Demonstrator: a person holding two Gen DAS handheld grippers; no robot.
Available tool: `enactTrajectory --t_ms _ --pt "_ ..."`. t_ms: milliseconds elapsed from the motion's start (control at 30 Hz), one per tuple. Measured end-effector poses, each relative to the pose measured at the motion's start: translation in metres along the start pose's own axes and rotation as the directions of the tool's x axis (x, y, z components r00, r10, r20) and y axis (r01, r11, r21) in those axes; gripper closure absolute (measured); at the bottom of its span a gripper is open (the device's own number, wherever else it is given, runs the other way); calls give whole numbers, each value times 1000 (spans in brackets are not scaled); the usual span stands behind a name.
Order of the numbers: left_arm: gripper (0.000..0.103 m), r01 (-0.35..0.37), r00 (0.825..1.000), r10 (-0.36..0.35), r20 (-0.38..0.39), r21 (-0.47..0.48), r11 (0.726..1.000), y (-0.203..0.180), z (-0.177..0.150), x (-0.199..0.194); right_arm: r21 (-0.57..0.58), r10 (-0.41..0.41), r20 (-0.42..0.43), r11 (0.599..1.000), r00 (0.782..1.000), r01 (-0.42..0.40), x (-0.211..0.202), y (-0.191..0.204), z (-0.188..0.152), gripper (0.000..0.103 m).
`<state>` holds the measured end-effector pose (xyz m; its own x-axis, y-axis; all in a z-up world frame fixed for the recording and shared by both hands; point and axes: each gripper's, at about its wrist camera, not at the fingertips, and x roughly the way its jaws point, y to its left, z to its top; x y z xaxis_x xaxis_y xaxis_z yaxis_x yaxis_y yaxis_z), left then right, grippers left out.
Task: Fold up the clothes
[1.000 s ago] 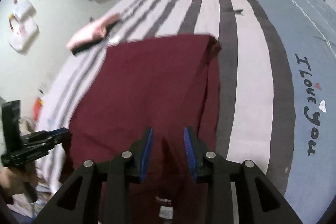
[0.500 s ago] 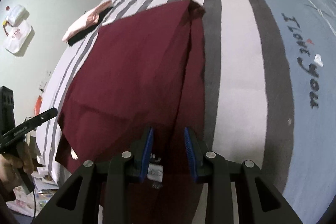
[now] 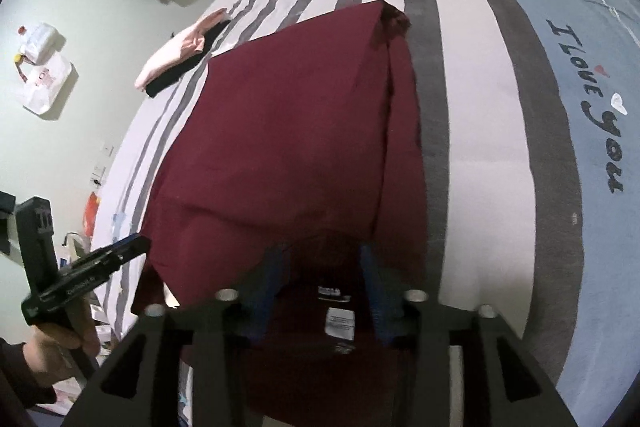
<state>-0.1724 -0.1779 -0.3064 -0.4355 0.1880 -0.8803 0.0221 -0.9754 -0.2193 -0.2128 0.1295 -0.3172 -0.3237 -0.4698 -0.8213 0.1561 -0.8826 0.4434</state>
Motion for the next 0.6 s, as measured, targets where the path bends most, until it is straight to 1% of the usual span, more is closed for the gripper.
enactTrajectory --t_ms 33,133,200,300,433,600 --pt "75 5 1000 -5 -4 5 1000 0 0 1 4 -6 -11 1000 1000 6 5 0 0 58" --pt "75 19 1000 -19 -6 8 1000 0 5 5 0 -67 -36 998 997 67 18 -1 -2 59" --pt "75 20 1000 -20 -5 7 1000 -4 4 4 24 -67 -33 997 997 68 20 -4 -2 59" --pt "75 21 1000 -21 4 -2 1000 -3 6 0 25 -42 -39 999 998 43 20 -7 -1 96" --pt "75 22 1000 -22 17 -15 1000 -3 8 -7 14 -10 -38 1000 999 10 9 -9 5 97" --pt "75 19 999 -18 29 -31 999 -1 12 -13 -36 -3 -55 999 998 1 0 -12 10 97"
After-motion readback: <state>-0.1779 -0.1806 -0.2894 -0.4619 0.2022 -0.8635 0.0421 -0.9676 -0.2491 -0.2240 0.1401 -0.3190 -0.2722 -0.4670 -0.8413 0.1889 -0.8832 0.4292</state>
